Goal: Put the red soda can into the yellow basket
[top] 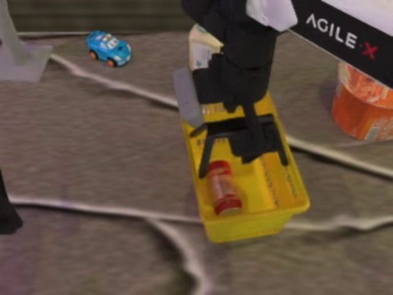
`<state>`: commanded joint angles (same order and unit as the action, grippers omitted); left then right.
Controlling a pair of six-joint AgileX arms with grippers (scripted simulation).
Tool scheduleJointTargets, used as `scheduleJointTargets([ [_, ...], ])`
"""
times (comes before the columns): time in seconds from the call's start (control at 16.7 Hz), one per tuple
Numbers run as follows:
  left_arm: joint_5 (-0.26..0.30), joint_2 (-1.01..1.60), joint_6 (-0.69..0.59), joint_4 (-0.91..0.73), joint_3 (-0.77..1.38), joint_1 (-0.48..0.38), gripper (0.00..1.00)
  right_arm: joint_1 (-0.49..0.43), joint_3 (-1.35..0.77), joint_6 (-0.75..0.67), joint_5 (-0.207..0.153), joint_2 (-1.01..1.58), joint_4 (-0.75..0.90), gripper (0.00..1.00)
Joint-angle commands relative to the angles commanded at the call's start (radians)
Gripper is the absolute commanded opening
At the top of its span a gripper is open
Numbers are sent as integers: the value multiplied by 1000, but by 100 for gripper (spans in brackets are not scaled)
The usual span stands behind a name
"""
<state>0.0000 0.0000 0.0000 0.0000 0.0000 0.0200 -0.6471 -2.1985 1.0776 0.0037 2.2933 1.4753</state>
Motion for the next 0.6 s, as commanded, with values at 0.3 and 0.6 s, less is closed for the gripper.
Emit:
scheduleJointTargets([
  [0.3,0,0,0,0,0,0,100,-5,85,0,0,-9,-75,100],
  [0.6,0,0,0,0,0,0,100,-5,93,0,0,-10,-82,92],
])
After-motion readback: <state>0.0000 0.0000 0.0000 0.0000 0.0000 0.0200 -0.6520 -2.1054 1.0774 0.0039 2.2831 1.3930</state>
